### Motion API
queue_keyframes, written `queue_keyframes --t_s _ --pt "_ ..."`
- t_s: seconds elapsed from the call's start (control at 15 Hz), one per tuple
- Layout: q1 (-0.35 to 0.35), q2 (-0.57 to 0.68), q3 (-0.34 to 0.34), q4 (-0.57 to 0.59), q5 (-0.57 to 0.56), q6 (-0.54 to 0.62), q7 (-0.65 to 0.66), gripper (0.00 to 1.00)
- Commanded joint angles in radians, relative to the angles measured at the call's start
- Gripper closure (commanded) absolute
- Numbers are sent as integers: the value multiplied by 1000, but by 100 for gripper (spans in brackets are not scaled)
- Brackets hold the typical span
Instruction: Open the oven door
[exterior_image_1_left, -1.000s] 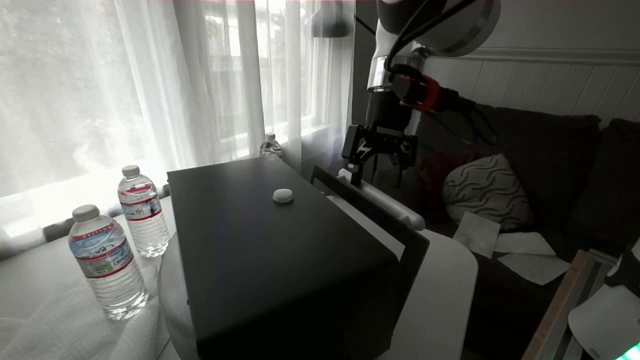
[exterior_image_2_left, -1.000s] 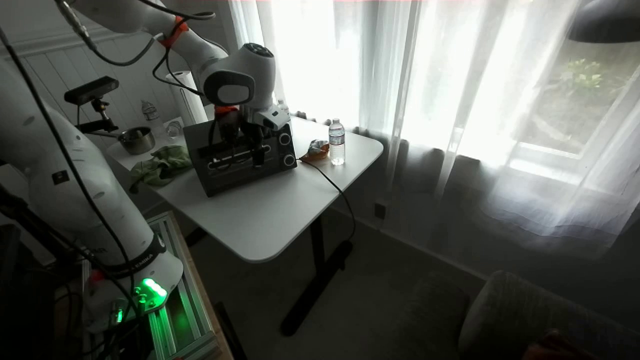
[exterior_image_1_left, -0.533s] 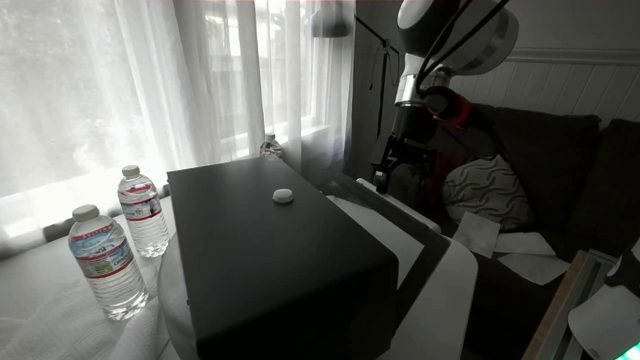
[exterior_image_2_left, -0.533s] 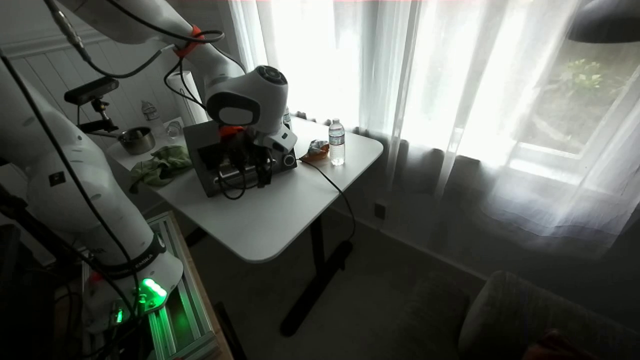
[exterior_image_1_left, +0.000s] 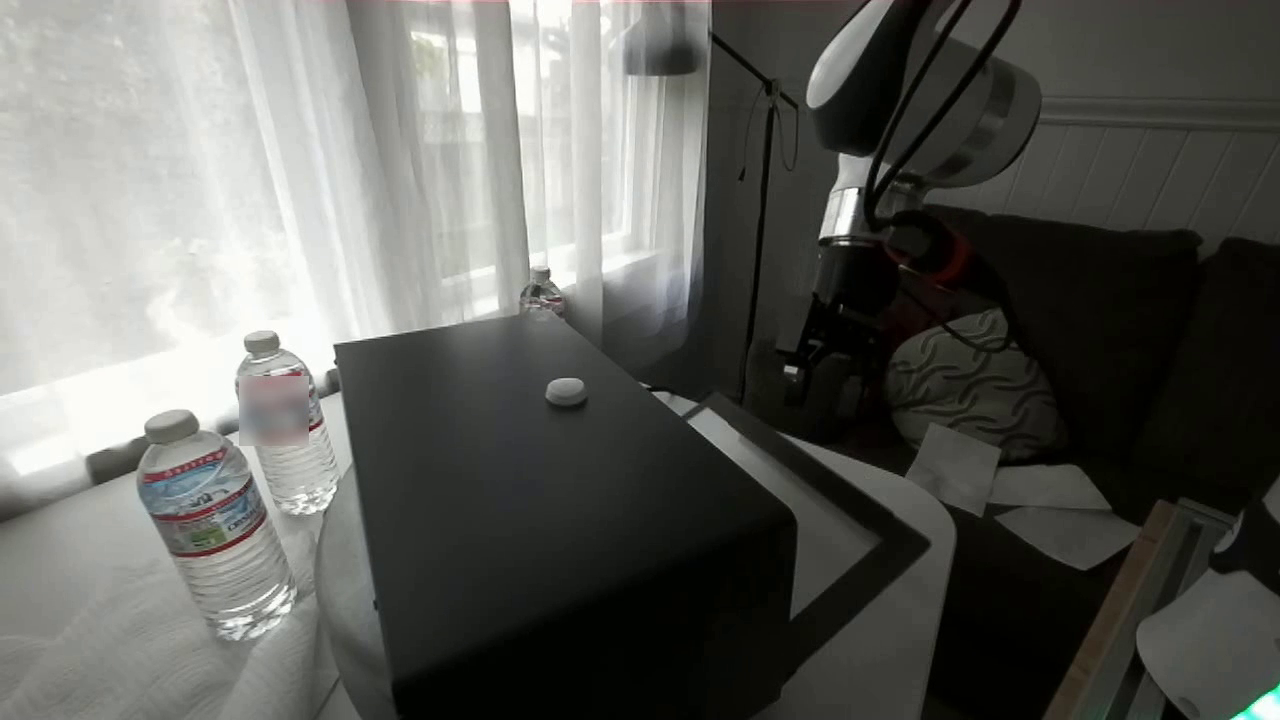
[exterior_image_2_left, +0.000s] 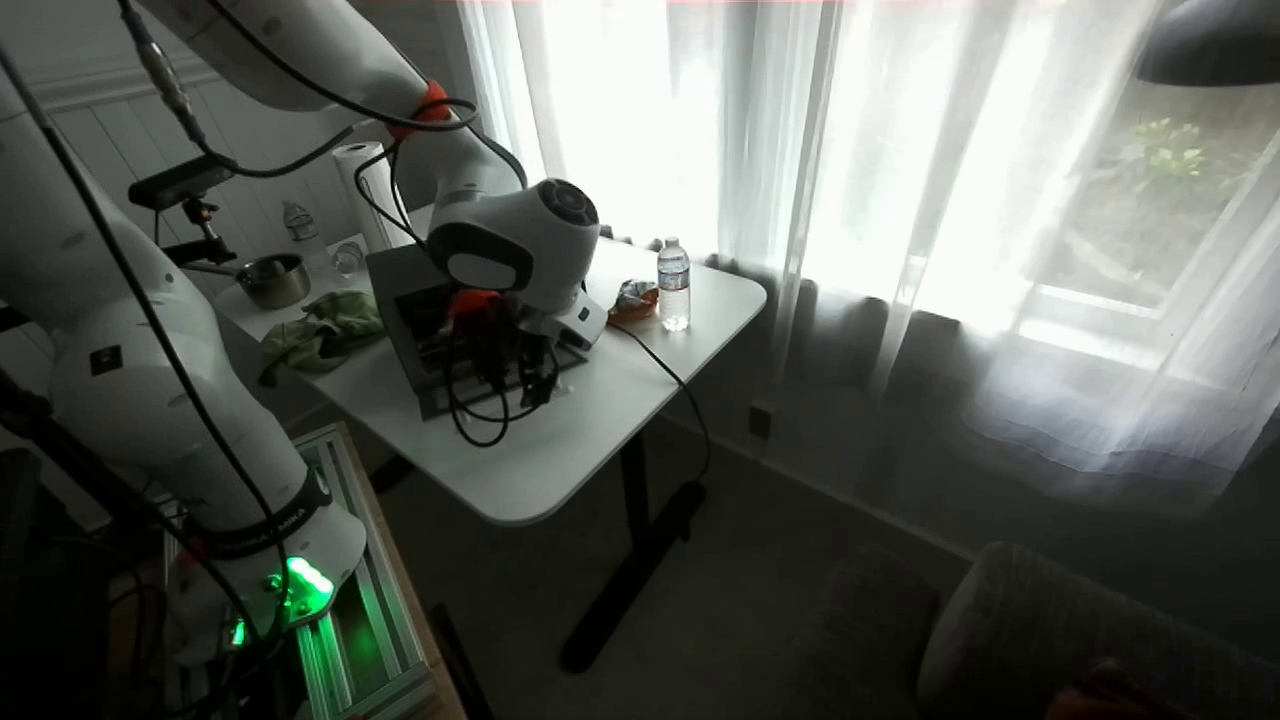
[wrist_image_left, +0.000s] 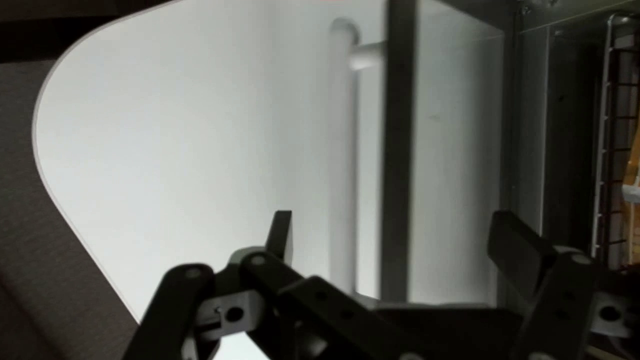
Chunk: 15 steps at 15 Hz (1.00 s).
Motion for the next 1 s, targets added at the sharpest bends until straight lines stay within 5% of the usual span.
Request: queue_keyframes --t_s 0.0,0.4,0.93 --pt "-27 67 0 25 51 -7 -81 0" --pt "-44 17 26 10 -9 -7 44 0" --pt "8 -280 187 7 -304 -104 594 0"
